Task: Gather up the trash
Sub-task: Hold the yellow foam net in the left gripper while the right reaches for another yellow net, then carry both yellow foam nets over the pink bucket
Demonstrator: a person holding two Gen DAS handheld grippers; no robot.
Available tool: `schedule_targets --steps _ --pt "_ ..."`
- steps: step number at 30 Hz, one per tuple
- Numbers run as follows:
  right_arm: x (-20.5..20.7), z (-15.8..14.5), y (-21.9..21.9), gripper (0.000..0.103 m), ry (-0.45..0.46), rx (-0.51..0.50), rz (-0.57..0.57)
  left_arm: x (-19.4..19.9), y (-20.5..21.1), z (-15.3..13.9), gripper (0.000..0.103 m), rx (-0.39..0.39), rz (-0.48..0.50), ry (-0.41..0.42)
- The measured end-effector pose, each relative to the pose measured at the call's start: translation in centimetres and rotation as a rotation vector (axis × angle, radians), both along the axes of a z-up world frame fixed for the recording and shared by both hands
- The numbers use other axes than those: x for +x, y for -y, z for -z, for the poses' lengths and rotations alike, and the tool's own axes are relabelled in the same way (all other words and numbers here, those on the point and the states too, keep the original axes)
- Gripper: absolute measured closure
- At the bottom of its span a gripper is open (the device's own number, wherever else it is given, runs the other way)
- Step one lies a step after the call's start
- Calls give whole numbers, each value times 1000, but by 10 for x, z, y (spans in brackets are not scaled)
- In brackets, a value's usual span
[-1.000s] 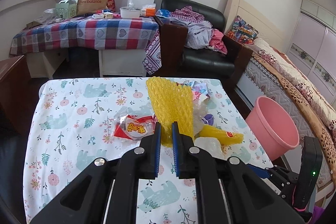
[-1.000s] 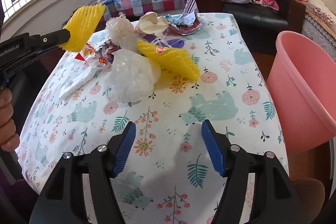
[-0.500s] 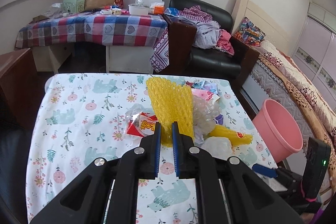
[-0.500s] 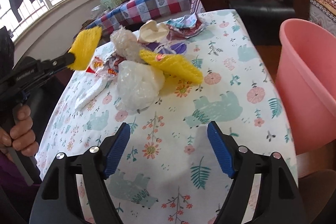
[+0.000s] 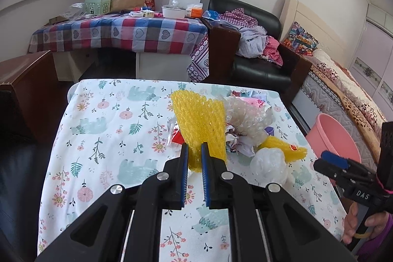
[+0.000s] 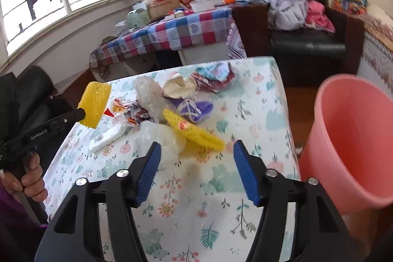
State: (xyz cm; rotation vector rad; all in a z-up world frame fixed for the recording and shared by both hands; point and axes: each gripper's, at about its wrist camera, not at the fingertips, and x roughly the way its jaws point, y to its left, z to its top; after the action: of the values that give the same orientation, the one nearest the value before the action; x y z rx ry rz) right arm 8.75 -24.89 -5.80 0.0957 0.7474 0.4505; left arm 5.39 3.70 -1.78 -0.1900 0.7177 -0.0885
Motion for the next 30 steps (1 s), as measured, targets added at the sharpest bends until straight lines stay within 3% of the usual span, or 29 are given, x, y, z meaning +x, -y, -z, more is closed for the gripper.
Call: schedule_targets --steps 9,10,12,15,23,30 --pt "27 9 -22 54 3 -89 -66 -7 -5 -4 94 2 1 16" --pt "28 11 -23 57 -4 -97 -67 -7 -6 -3 94 4 -4 16" --pt "33 16 -25 77 -38 -109 -65 -8 -7 -2 94 1 -10 12" --pt "33 23 -22 86 -75 -93 -55 -9 -6 -1 94 -2 -12 9" --pt "5 3 2 90 -51 42 4 -12 7 -11 94 7 26 49" --pt "-12 -19 33 90 13 84 90 -14 40 -20 94 12 110 77"
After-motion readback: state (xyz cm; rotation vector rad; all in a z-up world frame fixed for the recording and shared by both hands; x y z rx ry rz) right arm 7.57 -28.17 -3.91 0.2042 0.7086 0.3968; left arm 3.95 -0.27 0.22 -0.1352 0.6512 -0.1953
